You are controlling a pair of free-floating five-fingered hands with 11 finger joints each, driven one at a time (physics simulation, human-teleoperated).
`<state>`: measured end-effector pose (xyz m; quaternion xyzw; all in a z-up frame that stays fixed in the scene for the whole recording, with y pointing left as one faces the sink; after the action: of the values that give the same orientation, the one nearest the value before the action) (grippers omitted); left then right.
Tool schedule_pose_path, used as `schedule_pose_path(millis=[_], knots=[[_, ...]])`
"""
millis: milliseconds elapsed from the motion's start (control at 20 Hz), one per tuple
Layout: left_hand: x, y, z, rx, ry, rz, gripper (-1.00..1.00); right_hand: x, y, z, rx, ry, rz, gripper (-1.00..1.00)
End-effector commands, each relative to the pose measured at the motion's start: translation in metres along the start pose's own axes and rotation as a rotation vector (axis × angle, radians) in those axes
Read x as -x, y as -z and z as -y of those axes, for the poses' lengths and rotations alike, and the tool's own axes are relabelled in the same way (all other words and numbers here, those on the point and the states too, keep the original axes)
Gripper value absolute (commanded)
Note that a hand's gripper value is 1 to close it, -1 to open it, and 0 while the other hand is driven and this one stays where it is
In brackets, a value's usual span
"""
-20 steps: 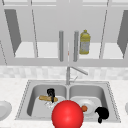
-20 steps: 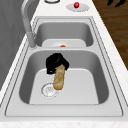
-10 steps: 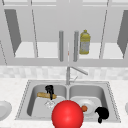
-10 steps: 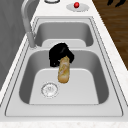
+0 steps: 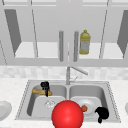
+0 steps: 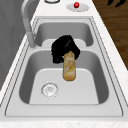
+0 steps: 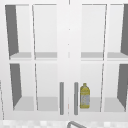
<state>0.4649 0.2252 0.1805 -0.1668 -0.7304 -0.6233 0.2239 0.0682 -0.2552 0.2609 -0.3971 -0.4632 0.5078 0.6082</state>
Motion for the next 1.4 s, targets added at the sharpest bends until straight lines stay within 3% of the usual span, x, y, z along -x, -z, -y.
schedule_pose_path(millis=[0, 250, 350, 500, 700, 850, 1350], knots=[[-0.016, -0.022, -0.021, 0.001, 0.0, 0.001, 1.0, 0.0, 0.0, 0.0, 0.0, 0.0, 0.0, 0.0], [-0.033, -0.059, -0.04, -0.003, -0.004, 0.003, 1.0, 0.0, 0.0, 0.0, 0.0, 0.0, 0.0, 0.0], [-0.039, -0.072, -0.048, -0.008, -0.027, -0.008, 1.0, 0.0, 0.0, 0.0, 0.0, 0.0, 0.0, 0.0], [-0.048, -0.093, -0.058, -0.015, -0.032, -0.011, 1.0, 0.0, 0.0, 0.0, 0.0, 0.0, 0.0, 0.0], [-0.059, -0.123, -0.068, -0.022, -0.019, 0.0, 1.0, 0.0, 0.0, 0.0, 0.0, 0.0, 0.0, 0.0], [-0.067, -0.147, -0.071, -0.022, -0.008, 0.015, 1.0, 0.0, 0.0, 0.0, 0.0, 0.0, 0.0, 0.0], [-0.095, -0.224, -0.07, -0.028, -0.006, 0.02, 1.0, 0.0, 0.0, 0.0, 0.0, 0.0, 0.0, 0.0]])
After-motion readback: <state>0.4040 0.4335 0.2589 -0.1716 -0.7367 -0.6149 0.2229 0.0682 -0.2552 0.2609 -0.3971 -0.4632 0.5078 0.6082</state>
